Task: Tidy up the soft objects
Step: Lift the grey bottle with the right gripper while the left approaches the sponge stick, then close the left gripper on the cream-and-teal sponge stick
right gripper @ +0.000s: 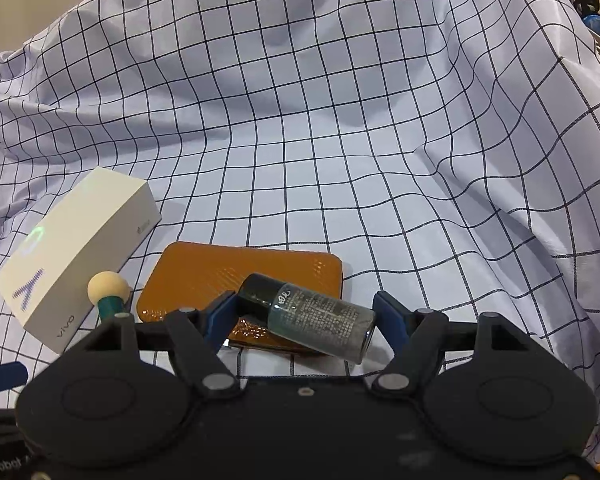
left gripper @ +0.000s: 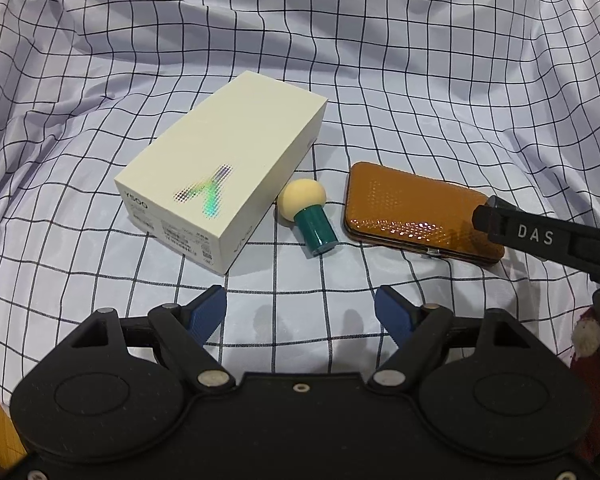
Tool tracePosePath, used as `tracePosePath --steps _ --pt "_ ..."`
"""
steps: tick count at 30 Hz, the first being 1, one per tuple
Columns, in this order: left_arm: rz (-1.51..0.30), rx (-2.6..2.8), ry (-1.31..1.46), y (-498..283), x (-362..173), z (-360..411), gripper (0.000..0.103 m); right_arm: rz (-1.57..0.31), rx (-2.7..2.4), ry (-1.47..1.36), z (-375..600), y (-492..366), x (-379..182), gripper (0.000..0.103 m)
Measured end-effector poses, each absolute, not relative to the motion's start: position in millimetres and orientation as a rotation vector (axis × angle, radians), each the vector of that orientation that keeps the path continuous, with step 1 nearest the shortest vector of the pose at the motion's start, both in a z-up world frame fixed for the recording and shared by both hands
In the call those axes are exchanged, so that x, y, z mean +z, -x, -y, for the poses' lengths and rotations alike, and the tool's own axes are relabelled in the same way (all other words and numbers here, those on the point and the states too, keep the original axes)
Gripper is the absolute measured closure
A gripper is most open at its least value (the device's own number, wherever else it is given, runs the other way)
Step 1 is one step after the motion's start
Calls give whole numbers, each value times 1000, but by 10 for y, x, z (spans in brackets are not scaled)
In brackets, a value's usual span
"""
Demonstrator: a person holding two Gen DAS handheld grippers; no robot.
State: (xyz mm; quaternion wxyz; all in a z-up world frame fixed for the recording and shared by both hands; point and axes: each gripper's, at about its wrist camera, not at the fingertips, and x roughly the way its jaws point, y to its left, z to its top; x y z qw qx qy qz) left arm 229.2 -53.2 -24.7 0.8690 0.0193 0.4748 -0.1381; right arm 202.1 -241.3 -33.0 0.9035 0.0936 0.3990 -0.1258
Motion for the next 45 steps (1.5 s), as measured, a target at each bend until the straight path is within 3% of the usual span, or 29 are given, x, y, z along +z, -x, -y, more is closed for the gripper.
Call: tracePosePath --steps 26,32,37,45 --pt "-944 -184 99 -2729 -192 767 28 -790 -228 -151 2410 -1853 -317 30" --pt "-962 -170 146 -2876 -239 815 32 -792 -200 -138 2353 -1834 -333 30" --pt "-984 -132 207 -2966 -307 810 46 -791 -185 -129 2328 -1825 -346 30" --pt "-990 -81 248 -3069 -388 821 50 -796 -165 -140 2330 -1831 -375 30"
